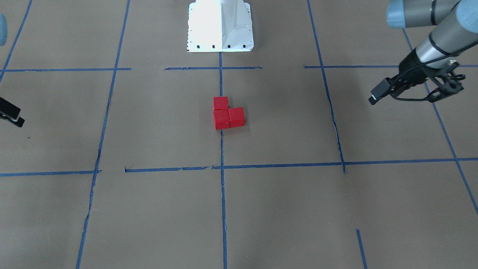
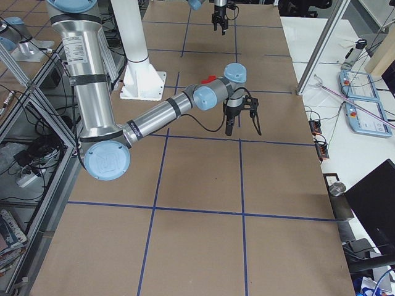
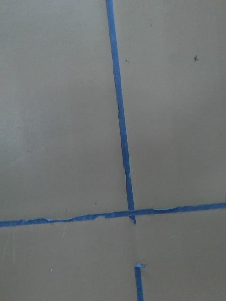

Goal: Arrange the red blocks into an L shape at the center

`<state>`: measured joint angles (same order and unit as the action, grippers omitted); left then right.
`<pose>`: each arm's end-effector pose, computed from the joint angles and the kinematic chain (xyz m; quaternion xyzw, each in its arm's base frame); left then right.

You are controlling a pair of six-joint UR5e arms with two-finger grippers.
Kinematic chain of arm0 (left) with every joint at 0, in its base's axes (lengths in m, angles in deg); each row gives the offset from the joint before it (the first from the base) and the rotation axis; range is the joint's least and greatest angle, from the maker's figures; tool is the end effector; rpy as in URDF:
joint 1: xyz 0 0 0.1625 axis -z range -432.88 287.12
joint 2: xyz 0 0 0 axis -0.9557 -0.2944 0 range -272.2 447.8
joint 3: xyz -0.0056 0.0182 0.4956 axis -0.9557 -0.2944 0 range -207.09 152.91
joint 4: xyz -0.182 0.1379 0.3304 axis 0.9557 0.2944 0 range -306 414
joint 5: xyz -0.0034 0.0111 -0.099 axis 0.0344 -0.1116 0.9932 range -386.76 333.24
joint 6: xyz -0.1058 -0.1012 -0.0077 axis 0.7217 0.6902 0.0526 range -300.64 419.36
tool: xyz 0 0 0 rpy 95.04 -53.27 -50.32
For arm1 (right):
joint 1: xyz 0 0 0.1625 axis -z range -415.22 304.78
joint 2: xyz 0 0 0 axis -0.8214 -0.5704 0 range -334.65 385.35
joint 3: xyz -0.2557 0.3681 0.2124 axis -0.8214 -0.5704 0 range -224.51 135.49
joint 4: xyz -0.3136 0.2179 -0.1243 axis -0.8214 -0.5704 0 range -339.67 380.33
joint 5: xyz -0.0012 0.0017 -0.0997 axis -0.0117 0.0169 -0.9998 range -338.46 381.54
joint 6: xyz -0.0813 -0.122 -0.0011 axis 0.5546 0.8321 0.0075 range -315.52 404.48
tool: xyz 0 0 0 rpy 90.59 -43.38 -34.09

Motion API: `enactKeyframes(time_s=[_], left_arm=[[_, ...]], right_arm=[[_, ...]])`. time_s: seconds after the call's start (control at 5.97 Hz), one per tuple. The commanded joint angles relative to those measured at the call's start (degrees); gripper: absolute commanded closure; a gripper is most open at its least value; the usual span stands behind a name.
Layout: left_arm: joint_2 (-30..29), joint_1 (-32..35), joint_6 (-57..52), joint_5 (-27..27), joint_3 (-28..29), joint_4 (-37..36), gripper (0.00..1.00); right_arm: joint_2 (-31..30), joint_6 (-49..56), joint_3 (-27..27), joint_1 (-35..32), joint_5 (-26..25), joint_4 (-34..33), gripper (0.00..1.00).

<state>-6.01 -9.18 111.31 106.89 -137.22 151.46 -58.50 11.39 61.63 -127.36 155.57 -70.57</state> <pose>0.2014 -0.4800 0.5423 -0.0309 0.4362 -0.1002 0.8937 -0.1341 -0.5188 0.5738 -0.0032 -0.4065 0.0517 0.9122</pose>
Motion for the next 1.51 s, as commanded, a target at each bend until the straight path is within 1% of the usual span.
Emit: enactKeyframes(time_s=[0.0,0.17,0.34,0.5,0.67,0.84,1.01,1.17,1.34], left_arm=[[1.3,12.3,-37.2,1.3,10.4,-0.4,0.0],[2.1,17.7,-44.8,1.6,12.1,-0.5,0.0],[2.7,21.3,-47.5,2.0,12.3,-2.1,0.0],[2.3,22.4,-47.9,1.8,12.9,-5.2,0.0],[2.0,22.3,-48.0,1.6,18.8,-5.3,0.0],[2.5,22.5,-48.2,2.3,18.9,-5.1,0.0],[2.8,22.6,-50.9,2.1,16.9,-4.8,0.0],[2.0,23.7,-56.8,2.5,15.9,-10.7,0.0],[2.2,23.8,-56.7,2.2,14.3,-11.3,0.0]], right_arm=[[-5.8,11.5,0.0,-6.1,1.2,0.1,0.0],[-8.0,17.5,-0.5,-8.2,0.5,0.0,0.0],[-10.3,20.4,-0.6,-9.1,0.4,0.2,0.0],[-12.8,21.0,0.4,-9.5,0.6,0.7,0.0],[-14.5,21.9,-0.1,-9.6,0.3,0.8,0.0],[-15.4,27.4,-0.8,-9.8,0.5,0.8,0.0],[-15.3,28.3,-0.9,-10.4,0.7,0.3,0.0],[-15.1,28.2,-1.6,-10.3,1.1,0.6,0.0],[-15.2,28.2,-1.9,-10.3,1.4,0.7,0.0]])
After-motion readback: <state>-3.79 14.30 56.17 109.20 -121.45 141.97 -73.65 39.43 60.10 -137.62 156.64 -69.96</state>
